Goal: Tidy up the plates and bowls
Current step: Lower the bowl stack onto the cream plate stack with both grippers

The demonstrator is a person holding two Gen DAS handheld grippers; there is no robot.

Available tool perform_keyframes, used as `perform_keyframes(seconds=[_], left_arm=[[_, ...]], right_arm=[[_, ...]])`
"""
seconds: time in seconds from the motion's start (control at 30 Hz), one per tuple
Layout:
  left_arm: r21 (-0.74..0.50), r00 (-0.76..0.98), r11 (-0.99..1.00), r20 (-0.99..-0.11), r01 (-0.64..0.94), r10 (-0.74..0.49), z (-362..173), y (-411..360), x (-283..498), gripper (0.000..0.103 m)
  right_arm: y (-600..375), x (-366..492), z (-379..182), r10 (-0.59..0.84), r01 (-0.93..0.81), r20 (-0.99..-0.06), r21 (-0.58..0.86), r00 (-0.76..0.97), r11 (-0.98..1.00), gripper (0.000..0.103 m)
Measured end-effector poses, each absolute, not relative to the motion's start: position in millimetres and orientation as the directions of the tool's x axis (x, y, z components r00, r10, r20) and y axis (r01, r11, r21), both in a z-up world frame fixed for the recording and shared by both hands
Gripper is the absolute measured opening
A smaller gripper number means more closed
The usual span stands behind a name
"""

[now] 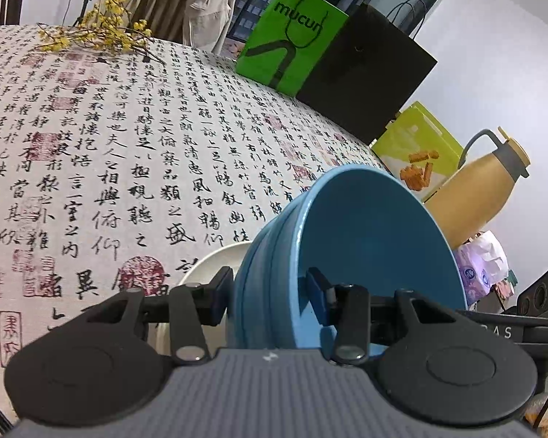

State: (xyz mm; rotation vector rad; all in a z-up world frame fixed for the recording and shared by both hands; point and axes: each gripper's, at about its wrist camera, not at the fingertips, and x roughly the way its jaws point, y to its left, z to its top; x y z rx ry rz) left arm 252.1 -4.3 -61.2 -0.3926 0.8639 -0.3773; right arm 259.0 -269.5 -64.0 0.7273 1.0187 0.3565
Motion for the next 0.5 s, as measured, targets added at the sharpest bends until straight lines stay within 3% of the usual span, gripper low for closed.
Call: perform_keyframes(seconds=[0.5], left_arm=[[-0.475,0.577,0.867,-0.67,0.15,-0.467,-70.3,-10.1,254.6,0.044]], right_arm=[[-277.1,259.3,-77.6,0.591,0.064,-0.651,0.696,0.478,0.715,0.056]])
